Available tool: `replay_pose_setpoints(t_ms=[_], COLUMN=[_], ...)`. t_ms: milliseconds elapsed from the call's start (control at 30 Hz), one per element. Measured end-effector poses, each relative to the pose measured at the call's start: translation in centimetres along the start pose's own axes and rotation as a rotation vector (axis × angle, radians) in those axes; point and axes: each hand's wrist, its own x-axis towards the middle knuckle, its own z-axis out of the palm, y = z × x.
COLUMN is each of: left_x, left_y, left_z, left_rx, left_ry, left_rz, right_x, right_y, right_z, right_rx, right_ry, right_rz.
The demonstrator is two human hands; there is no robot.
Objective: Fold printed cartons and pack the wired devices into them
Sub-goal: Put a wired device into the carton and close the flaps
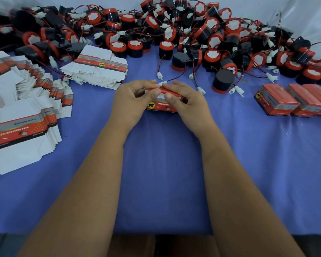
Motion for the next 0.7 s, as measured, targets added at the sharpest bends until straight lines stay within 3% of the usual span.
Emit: replay_pose_setpoints(t_ms=[167,533,700], left_x=[-0.07,-0.20,-0.24], left_y=[-0.32,-0.27,0.34], left_z=[-0.47,-0.46,-0.45], left_rx=[0.003,0.145,-0.085], left_ry=[-0.137,-0.174,-0.090], left_rz=[-0.018,-0.005,-0.041], right_x=[0.09,0.01,-0.02], right_y=[0.06,-0.63,-0.72], right_z=[0.14,-0.58,-0.70], right_rx=[-0.028,-0.050,-0.020], right_ry=[0.015,0.027,0.026], right_rz=[-0.006,-0.038,-0.005])
